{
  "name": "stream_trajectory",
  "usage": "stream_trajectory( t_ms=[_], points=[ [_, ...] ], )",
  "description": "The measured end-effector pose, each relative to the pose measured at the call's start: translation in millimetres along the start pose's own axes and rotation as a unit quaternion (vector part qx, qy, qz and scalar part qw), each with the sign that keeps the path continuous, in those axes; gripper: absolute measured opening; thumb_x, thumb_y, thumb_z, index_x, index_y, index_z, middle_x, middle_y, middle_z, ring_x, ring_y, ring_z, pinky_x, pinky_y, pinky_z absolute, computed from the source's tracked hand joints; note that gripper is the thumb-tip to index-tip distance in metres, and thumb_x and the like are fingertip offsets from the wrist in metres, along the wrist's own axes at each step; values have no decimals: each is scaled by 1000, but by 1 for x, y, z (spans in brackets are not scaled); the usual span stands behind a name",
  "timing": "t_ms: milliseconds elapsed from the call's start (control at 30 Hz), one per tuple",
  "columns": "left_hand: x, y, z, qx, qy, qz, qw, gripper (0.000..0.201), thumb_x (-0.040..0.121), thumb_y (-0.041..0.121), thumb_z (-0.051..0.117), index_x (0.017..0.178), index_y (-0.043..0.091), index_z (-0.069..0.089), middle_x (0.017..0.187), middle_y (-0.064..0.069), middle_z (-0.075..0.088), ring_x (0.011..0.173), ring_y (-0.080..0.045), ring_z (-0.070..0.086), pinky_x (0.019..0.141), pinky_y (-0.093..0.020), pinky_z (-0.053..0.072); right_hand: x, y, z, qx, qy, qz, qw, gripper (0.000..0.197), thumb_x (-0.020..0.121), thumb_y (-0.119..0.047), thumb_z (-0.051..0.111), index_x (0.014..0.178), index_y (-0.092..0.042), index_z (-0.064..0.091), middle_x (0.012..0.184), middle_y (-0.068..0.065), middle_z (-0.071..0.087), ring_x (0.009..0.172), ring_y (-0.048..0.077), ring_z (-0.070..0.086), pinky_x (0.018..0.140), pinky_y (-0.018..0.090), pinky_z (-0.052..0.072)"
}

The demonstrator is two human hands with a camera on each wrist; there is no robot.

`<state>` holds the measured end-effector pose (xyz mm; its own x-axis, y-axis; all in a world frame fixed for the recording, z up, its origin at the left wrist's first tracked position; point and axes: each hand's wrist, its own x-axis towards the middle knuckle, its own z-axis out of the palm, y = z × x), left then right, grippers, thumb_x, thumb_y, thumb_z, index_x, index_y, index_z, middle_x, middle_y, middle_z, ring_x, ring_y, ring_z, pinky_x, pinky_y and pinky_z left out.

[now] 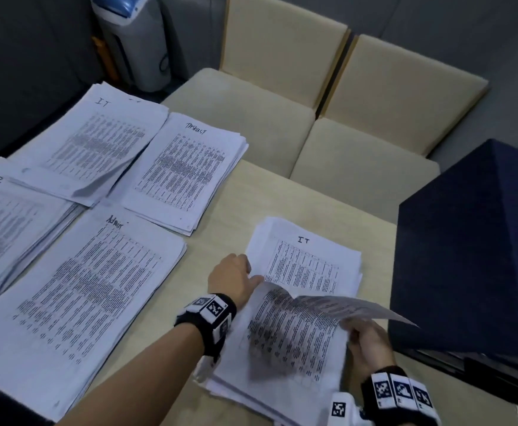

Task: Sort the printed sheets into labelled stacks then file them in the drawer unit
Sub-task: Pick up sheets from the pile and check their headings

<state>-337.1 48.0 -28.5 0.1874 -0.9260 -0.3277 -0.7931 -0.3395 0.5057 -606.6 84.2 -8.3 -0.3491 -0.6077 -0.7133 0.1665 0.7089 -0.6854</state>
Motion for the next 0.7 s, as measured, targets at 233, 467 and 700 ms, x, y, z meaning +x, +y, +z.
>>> stream_trajectory(
  t_ms=[233,467,700],
  points=[
    [4,12,-12,111,-43,51,992,25,96,33,58,80,14,58,84,-4,65,77,-24,64,65,-29,49,-2,0,1,87,11,10,996,28,83,18,46,75,-6,58,59,7,64,58,22,60,56,28,50],
    [-1,15,-45,243,-37,205,947,52,104,46,36,68,13,53,61,-3,51,58,-21,52,58,-28,48,-14,0,6,111,-7,-38,993,24,81,17,44,80,-1,60,61,9,66,64,27,59,62,37,47],
    [-7,2,-43,-129,-68,244,959,42,94,25,67,59,20,44,54,2,48,49,-14,41,52,-27,33,-22,4,3,132,4,-65,989,24,84,18,46,76,-2,58,71,9,62,69,24,59,66,32,46]
  ],
)
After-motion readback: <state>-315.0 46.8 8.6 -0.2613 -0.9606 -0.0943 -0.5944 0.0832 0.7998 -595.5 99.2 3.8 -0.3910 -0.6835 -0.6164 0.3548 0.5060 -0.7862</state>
